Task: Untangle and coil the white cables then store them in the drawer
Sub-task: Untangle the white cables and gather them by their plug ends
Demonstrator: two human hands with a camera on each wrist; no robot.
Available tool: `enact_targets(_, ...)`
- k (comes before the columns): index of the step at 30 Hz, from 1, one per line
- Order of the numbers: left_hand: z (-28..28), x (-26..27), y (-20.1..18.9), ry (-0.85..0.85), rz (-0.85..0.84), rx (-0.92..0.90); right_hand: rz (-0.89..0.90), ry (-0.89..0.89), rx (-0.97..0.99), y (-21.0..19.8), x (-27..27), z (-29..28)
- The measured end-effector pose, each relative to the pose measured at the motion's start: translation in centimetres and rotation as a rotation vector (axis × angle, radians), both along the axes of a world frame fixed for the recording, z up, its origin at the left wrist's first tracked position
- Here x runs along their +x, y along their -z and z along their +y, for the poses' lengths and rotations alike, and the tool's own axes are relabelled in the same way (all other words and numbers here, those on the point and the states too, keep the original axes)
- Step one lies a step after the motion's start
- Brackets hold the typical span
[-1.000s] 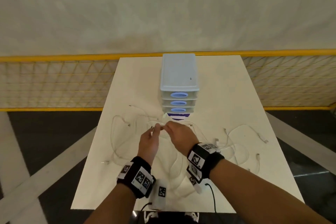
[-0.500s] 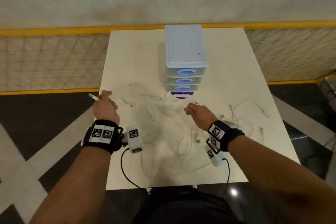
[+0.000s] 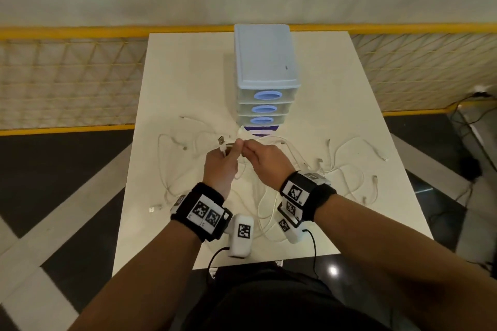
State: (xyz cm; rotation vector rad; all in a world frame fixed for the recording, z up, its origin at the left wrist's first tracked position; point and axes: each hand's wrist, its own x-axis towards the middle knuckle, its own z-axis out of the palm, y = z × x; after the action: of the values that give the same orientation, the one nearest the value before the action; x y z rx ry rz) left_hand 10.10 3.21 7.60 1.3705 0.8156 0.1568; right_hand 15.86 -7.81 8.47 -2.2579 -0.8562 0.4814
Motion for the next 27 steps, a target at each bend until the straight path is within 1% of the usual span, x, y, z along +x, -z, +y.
enact_targets(2, -0.2, -0.1, 0.0, -0.053, 0.014, -0.008, 0.027, -0.016, -0.025, -0.1, -0.2, -0.3)
enact_targets(4, 0.2, -0.3, -0.2, -0.150, 0.010, -0.046, 0.071, -0.016, -0.073, 0.1, 0.1, -1.0)
enact_targets(6, 1.9, -0.4, -0.6, -0.270, 0.001, -0.067, 0.081, -0.002, -0.142, 0.6, 0.9, -2.4)
enact_targets(8, 4.4, -0.6, -0.6, -0.366, 0.000, -0.047, 0.049, 0.011, -0.221, 1.1, 1.7, -4.2)
enact_targets(11, 6.6, -1.2, 0.0, -0.402, -0.033, 0.020, 0.029, 0.009, -0.283, 1.4, 2.5, -5.6)
enact_targets(13, 6.6, -1.3, 0.5, -0.372, -0.042, 0.014, 0.015, 0.037, -0.265, 1.5, 2.8, -5.4)
enact_targets(15, 6.3, -1.5, 1.2, -0.306, -0.003, -0.053, 0.010, 0.096, -0.212, 1.3, 3.0, -5.4)
enact_targets(17, 5.8, -1.8, 1.9, -0.190, 0.034, -0.102, -0.008, 0.144, -0.149, 1.2, 3.0, -5.6)
enact_targets(19, 4.7, -2.1, 2.3, -0.061, 0.081, -0.095, -0.021, 0.154, -0.083, 0.7, 2.4, -5.4)
enact_targets(20, 4.0, -2.2, 2.1, -0.010, 0.085, -0.104, -0.028, 0.134, -0.047, 0.4, 2.0, -5.0)
enact_targets(22, 2.4, -2.0, 1.7, 0.060, 0.064, -0.143, -0.055, 0.026, -0.009, 0.1, 0.9, -3.9)
enact_targets(24, 1.1, -1.4, 1.1, 0.097, 0.033, -0.152, -0.071, -0.091, -0.076, 0.2, -0.4, -2.9)
enact_targets(25, 0.8, -1.2, 0.8, 0.098, 0.009, -0.149, -0.064, -0.122, -0.124, 0.3, -0.9, -2.6)
enact_targets(27, 0.4, -0.8, 0.6, 0.069, -0.028, -0.133, -0.017, -0.118, -0.157, 0.5, -1.5, -2.5)
